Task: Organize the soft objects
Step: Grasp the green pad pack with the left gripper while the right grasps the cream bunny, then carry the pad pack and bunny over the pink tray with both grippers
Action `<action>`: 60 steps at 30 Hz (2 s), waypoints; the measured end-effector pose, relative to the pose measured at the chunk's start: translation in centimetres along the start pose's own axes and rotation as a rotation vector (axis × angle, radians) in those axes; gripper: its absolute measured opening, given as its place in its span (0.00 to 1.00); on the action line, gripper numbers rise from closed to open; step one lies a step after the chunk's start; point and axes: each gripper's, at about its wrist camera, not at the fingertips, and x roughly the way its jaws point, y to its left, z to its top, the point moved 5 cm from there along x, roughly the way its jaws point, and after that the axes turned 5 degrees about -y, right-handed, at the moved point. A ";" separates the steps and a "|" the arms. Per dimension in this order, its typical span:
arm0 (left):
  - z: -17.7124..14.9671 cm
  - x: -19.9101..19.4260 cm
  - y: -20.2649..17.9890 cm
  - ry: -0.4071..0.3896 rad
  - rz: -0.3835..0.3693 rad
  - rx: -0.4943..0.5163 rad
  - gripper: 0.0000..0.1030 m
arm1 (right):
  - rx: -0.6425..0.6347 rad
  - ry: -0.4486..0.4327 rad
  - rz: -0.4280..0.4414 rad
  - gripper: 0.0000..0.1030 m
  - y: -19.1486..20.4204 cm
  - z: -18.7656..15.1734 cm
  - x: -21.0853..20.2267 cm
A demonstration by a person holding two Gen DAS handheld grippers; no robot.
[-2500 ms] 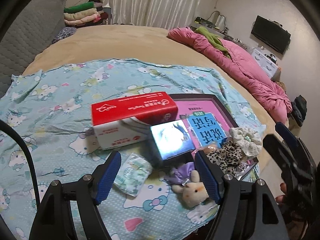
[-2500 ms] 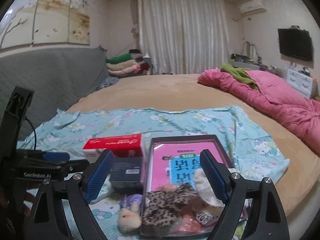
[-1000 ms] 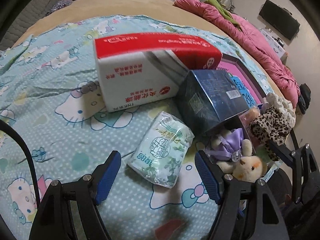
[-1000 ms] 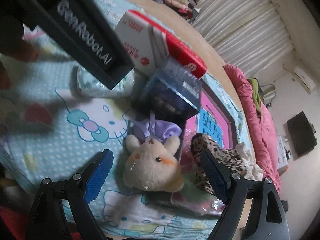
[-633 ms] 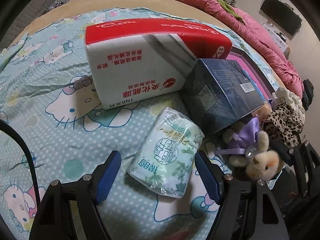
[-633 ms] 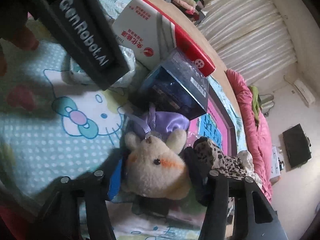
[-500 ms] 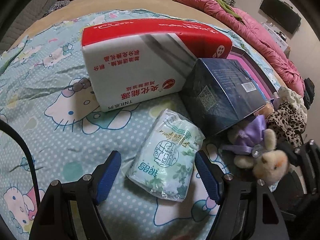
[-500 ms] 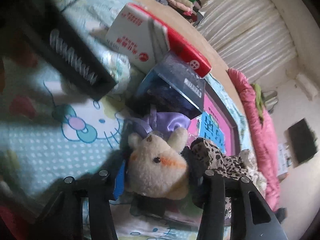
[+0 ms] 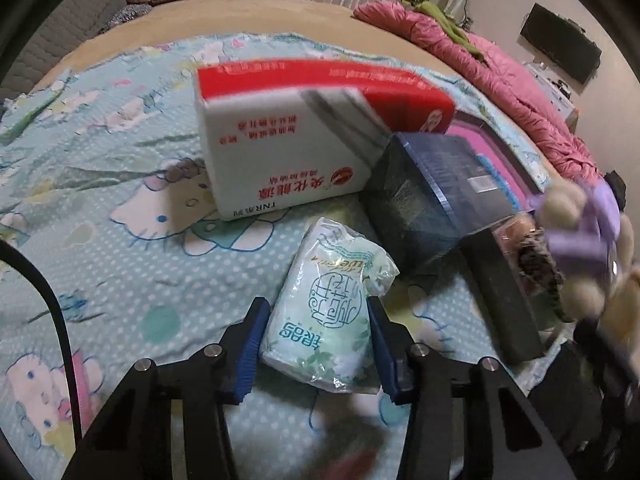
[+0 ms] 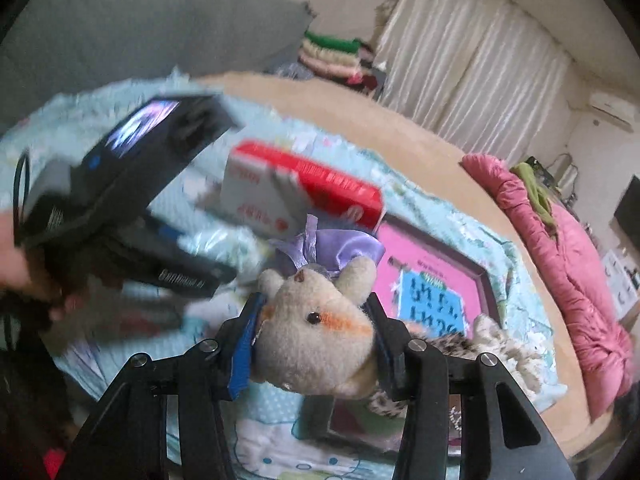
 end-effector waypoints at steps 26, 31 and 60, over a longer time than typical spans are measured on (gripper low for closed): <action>4.6 -8.1 -15.3 -0.157 -0.076 0.191 0.47 | 0.407 -0.205 -0.214 0.49 -15.6 -0.6 -8.3; 4.9 -7.8 -17.3 -0.152 -0.082 0.218 0.47 | 0.452 -0.207 -0.225 0.49 -17.1 -1.6 -8.7; 4.7 -2.1 -22.3 -0.058 -0.125 0.243 0.47 | 0.581 -0.166 -0.260 0.49 -22.5 -5.5 -7.8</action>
